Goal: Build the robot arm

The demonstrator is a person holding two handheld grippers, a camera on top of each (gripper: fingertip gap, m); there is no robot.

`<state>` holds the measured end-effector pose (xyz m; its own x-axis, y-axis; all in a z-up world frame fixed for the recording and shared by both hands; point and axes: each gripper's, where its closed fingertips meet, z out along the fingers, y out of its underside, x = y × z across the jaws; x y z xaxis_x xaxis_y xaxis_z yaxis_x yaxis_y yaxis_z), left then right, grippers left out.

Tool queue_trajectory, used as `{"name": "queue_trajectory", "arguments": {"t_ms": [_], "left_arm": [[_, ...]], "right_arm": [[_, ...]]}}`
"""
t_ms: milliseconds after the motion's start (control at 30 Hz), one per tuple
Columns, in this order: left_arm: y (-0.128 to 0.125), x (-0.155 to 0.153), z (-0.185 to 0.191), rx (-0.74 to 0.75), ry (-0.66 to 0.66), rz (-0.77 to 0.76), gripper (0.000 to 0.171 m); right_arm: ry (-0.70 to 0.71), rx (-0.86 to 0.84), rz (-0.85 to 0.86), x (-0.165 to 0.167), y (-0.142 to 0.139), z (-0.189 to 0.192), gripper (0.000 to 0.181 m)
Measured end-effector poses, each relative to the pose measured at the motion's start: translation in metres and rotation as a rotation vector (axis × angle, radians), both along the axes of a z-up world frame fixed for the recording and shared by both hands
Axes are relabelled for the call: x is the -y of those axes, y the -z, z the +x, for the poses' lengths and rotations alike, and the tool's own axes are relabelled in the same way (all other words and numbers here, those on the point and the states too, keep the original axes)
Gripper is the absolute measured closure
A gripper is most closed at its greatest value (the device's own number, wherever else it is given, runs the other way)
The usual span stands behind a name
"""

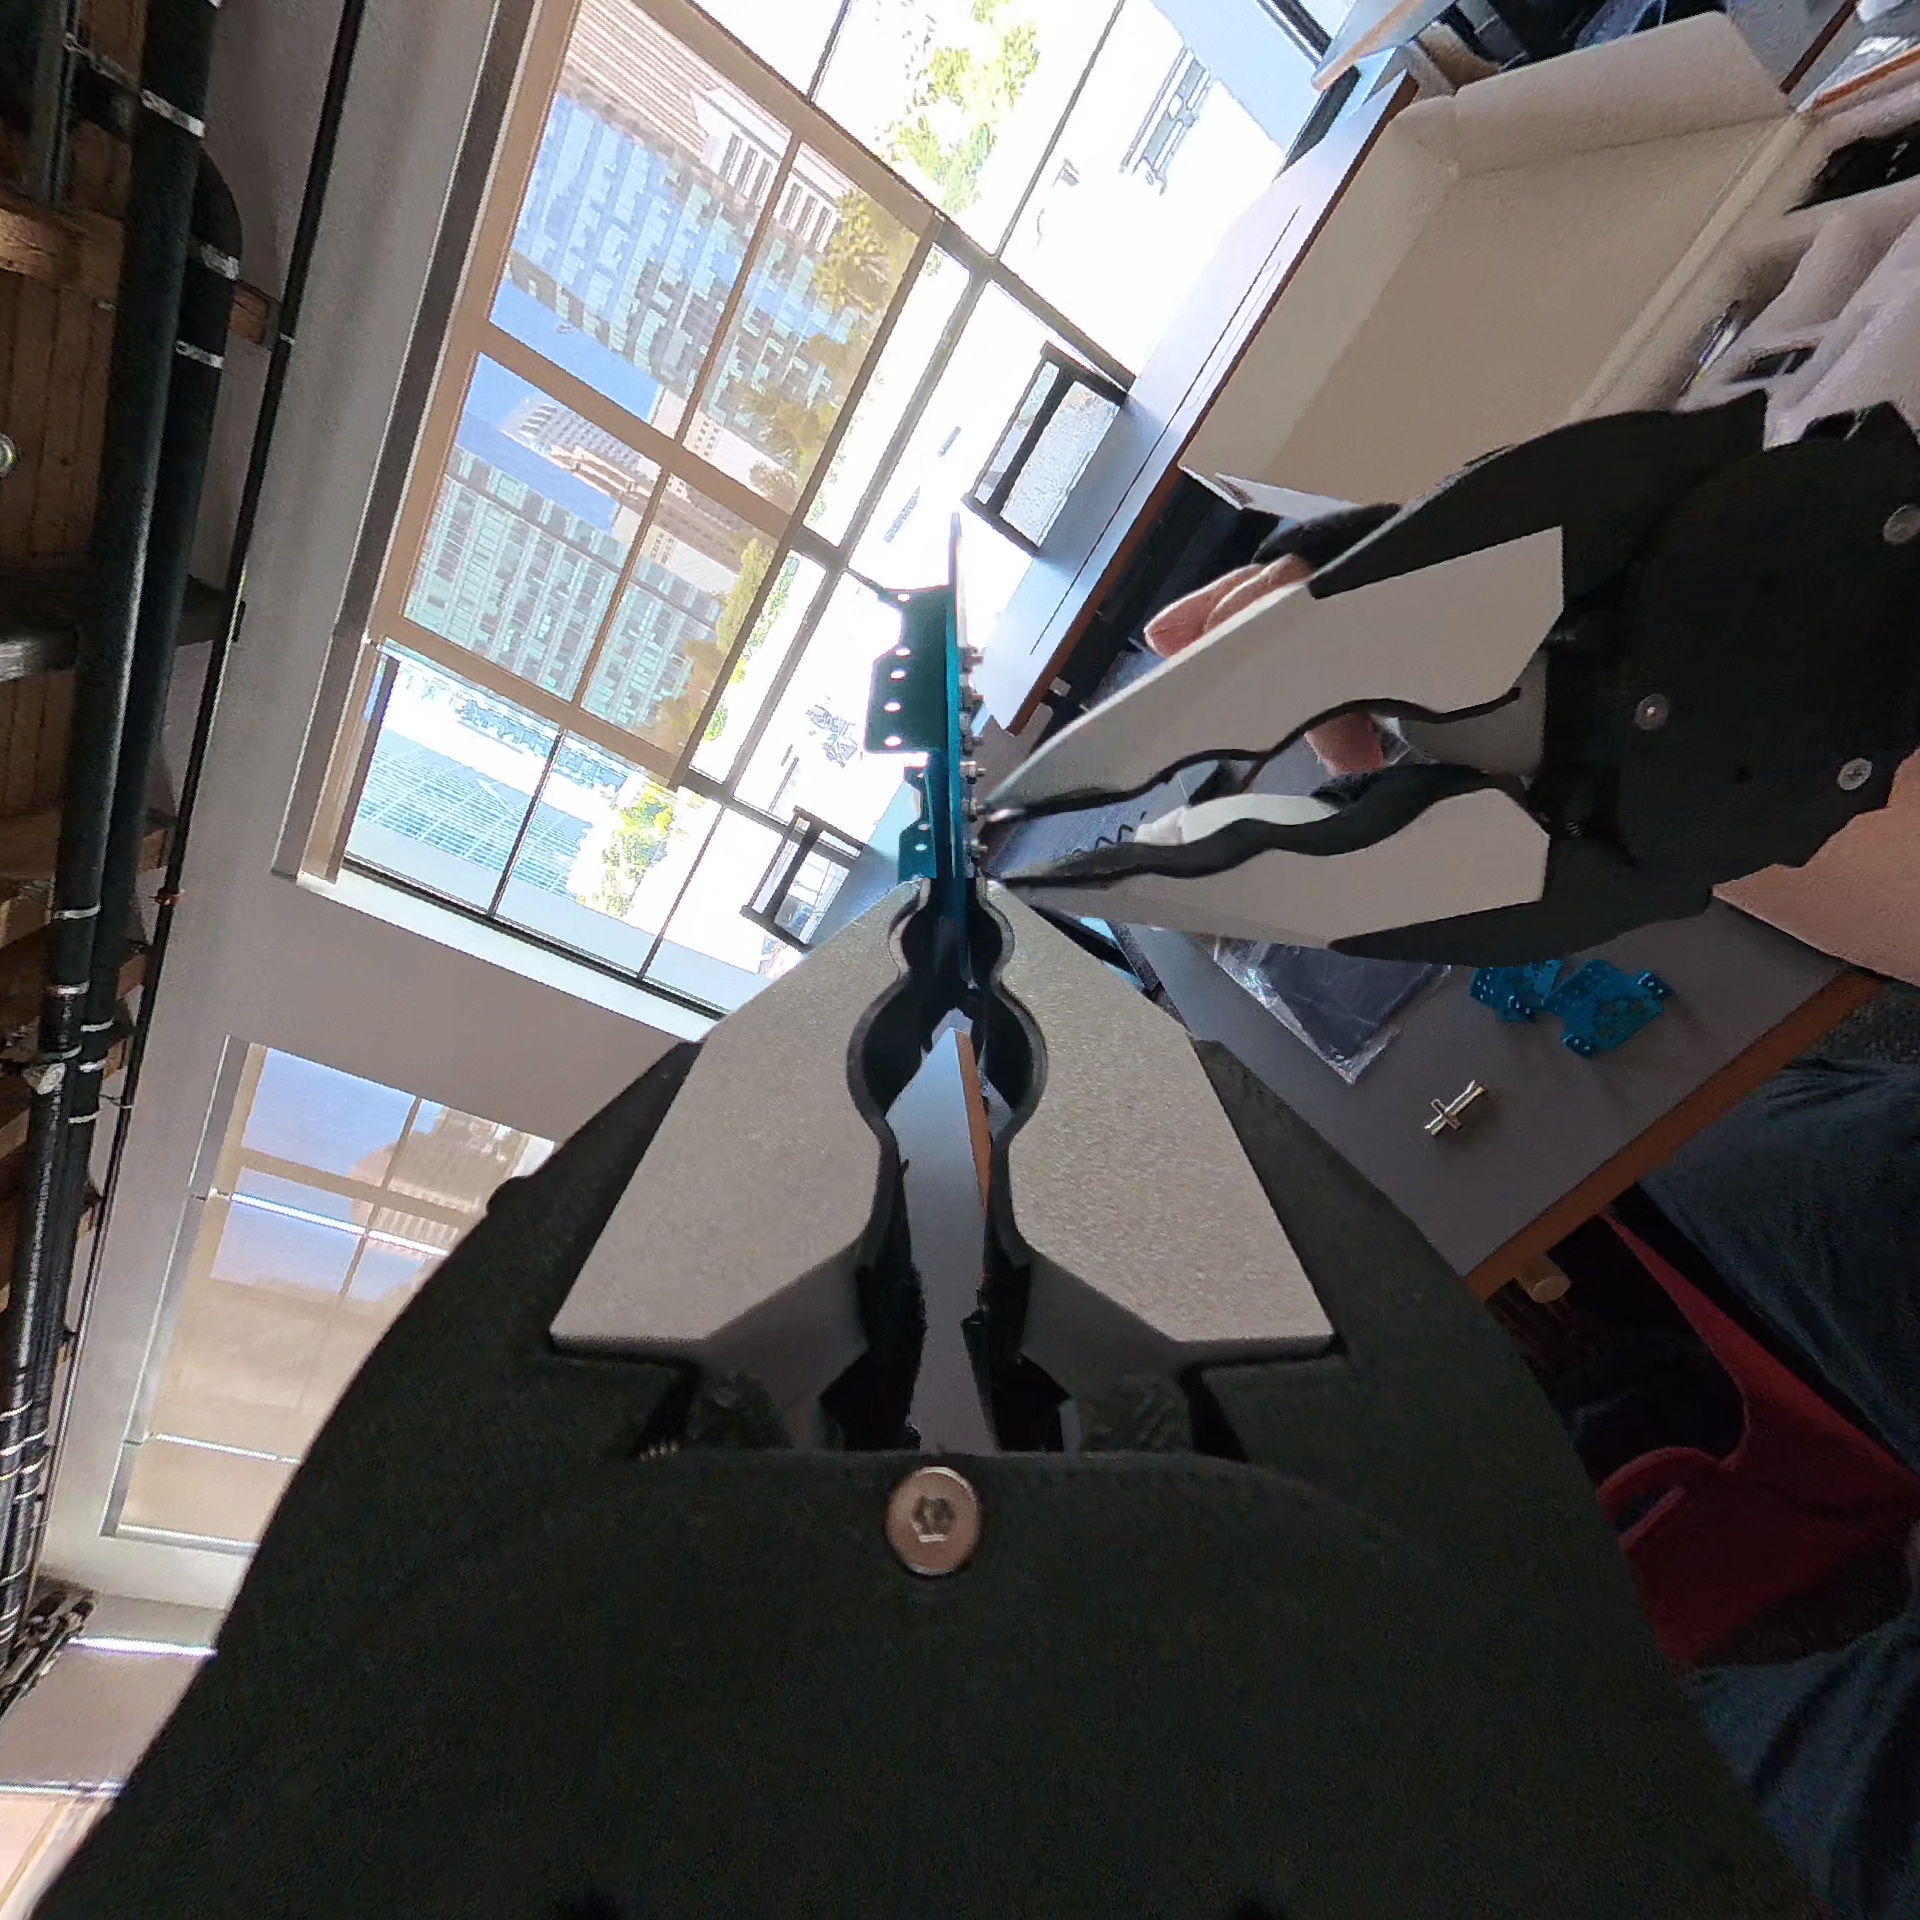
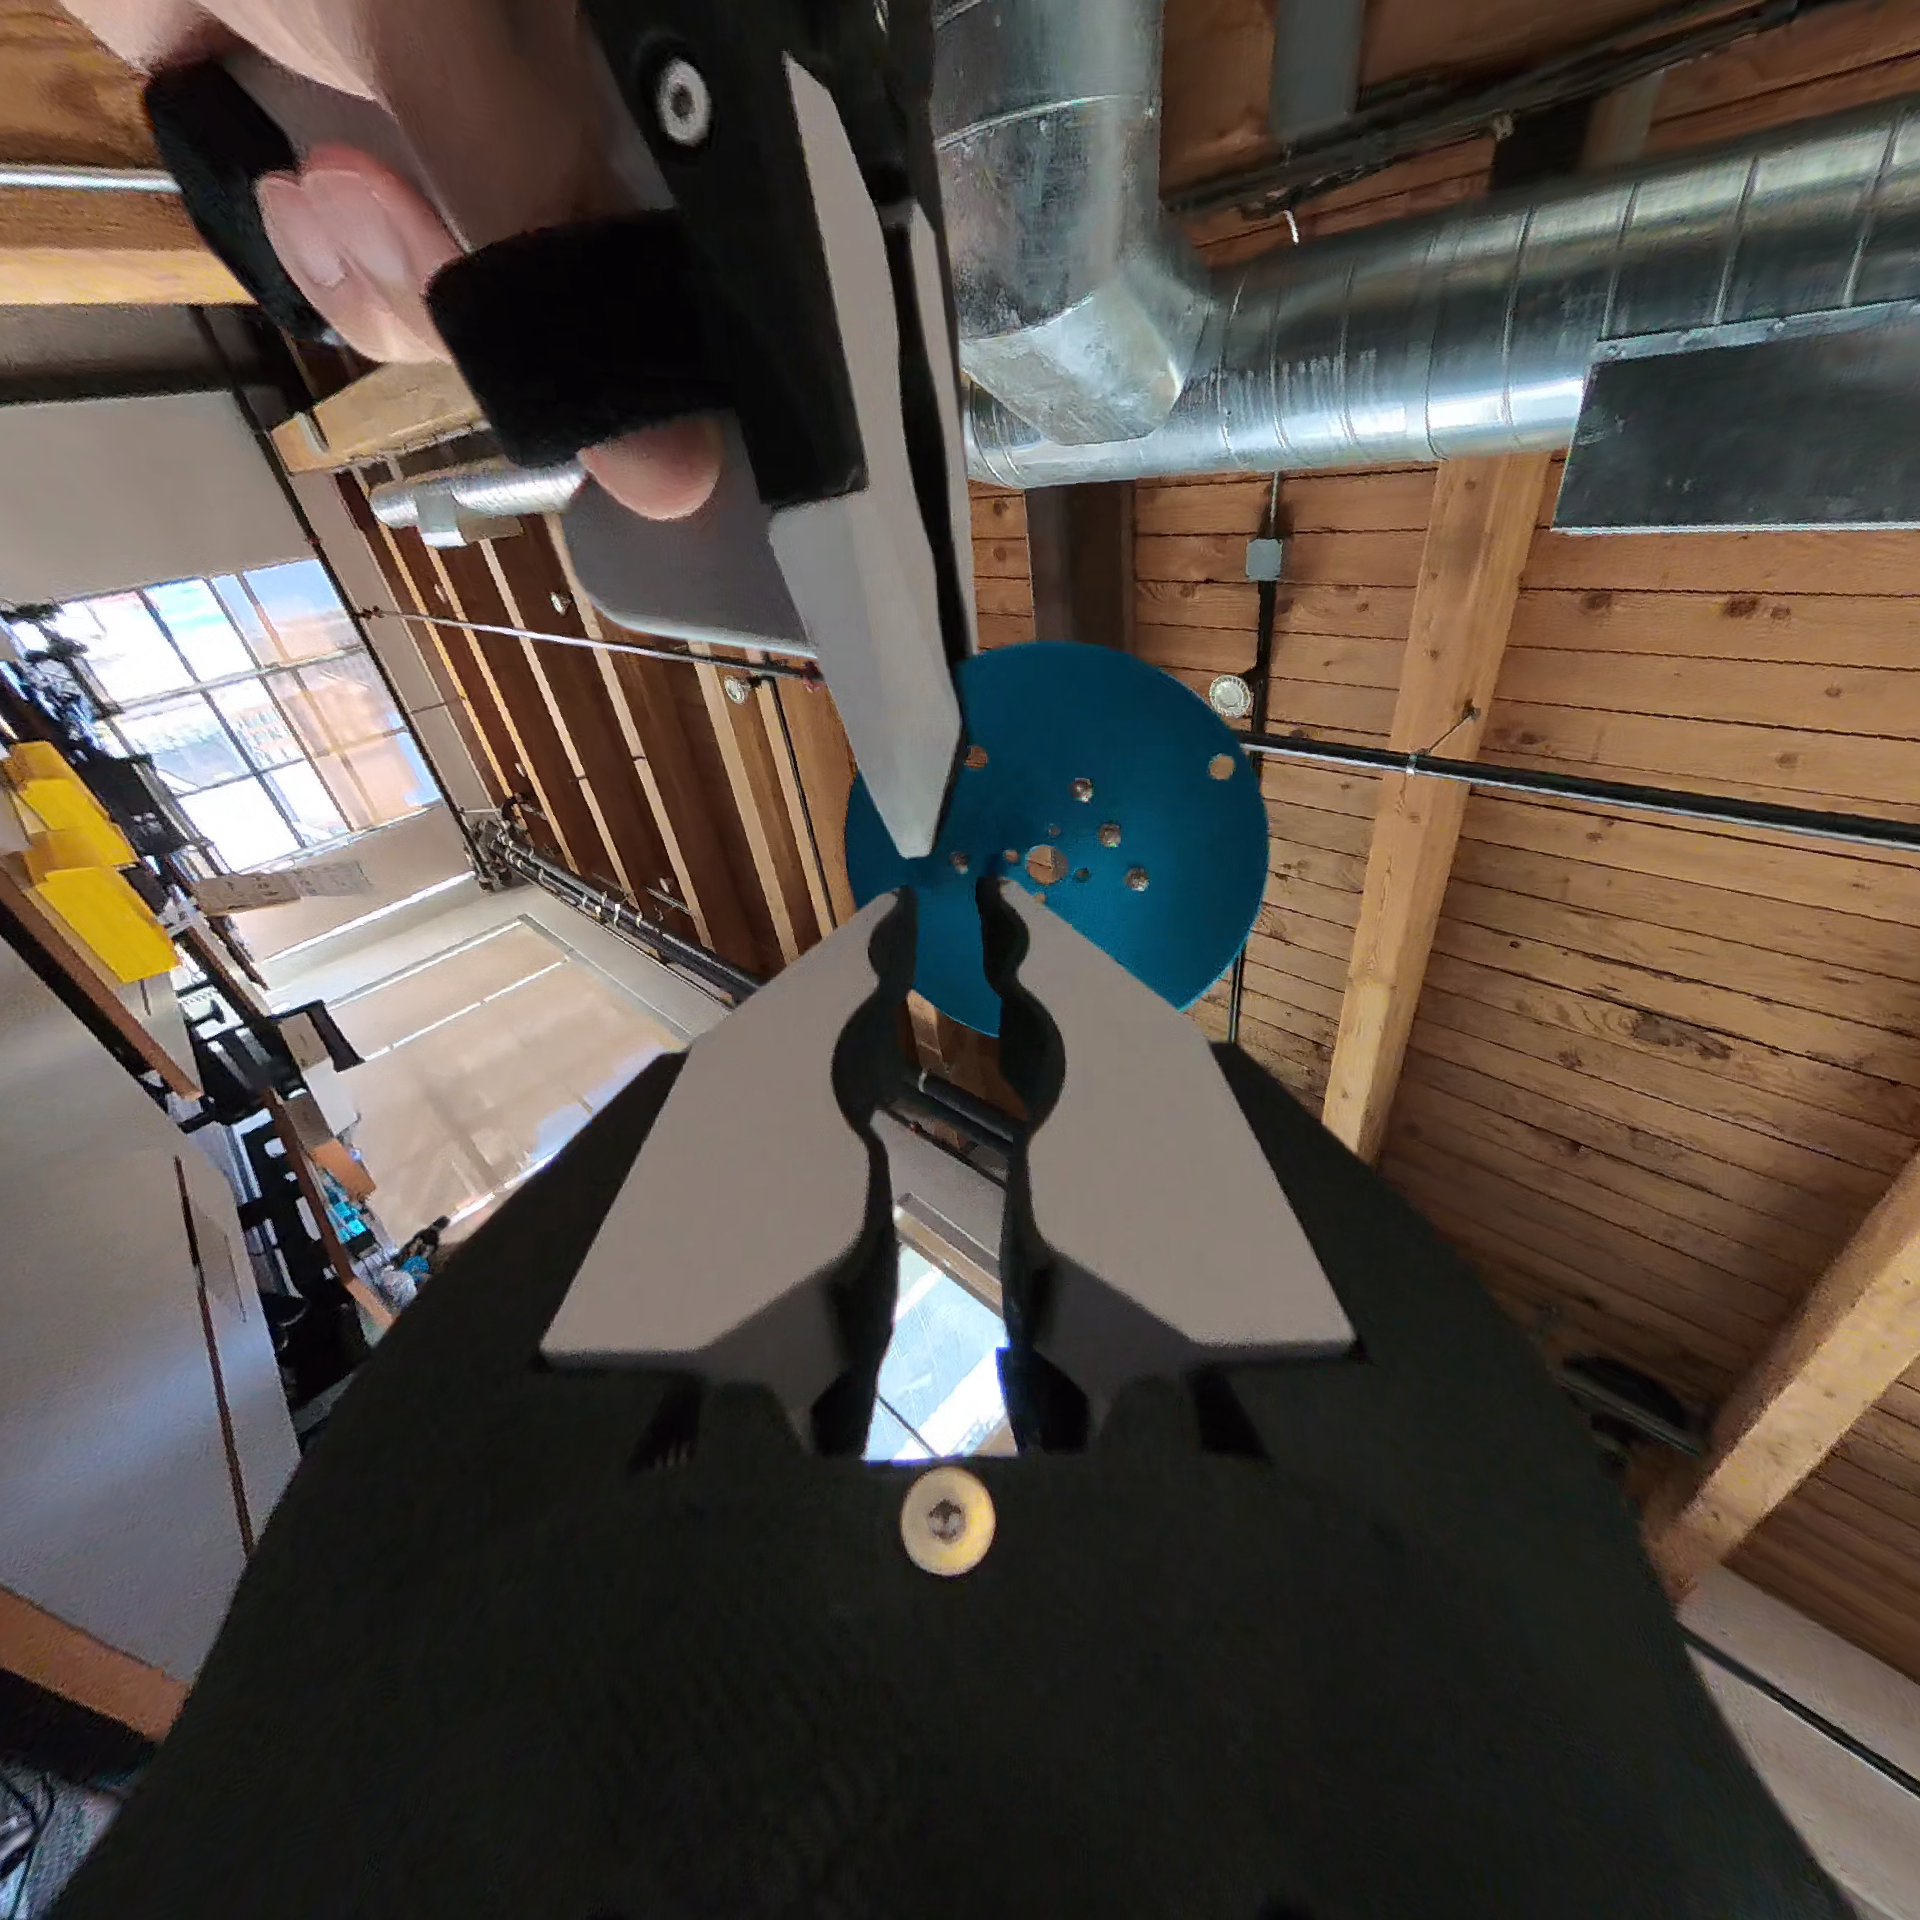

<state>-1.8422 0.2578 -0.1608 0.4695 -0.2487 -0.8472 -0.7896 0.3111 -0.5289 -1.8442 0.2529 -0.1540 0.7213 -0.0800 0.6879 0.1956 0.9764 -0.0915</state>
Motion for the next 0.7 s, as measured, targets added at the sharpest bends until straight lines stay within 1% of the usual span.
{"name": "queue_trajectory", "arguments": {"t_ms": [33,133,300,433,600,700], "left_arm": [[0.0,0.0,0.001,0.005,0.001,-0.005,0.17],[-0.001,-0.001,0.002,0.016,-0.002,-0.021,0.17],[0.001,-0.006,0.003,0.074,-0.006,-0.1,0.169],[0.001,-0.008,0.003,0.099,-0.005,-0.133,0.169],[-0.004,-0.004,0.008,0.1,0.02,-0.091,0.169],[-0.009,-0.002,0.012,0.091,0.036,-0.031,0.169]], "right_arm": [[-0.007,0.013,0.016,0.002,0.002,-0.003,0.171],[0.091,-0.028,0.055,-0.002,-0.001,0.0,0.173],[0.134,-0.044,0.057,-0.004,-0.004,0.0,0.173],[0.151,-0.056,0.062,-0.005,-0.005,0.0,0.179],[0.018,-0.089,-0.042,-0.002,-0.01,0.006,0.179],[-0.1,-0.123,-0.119,-0.001,-0.014,0.01,0.18]]}}
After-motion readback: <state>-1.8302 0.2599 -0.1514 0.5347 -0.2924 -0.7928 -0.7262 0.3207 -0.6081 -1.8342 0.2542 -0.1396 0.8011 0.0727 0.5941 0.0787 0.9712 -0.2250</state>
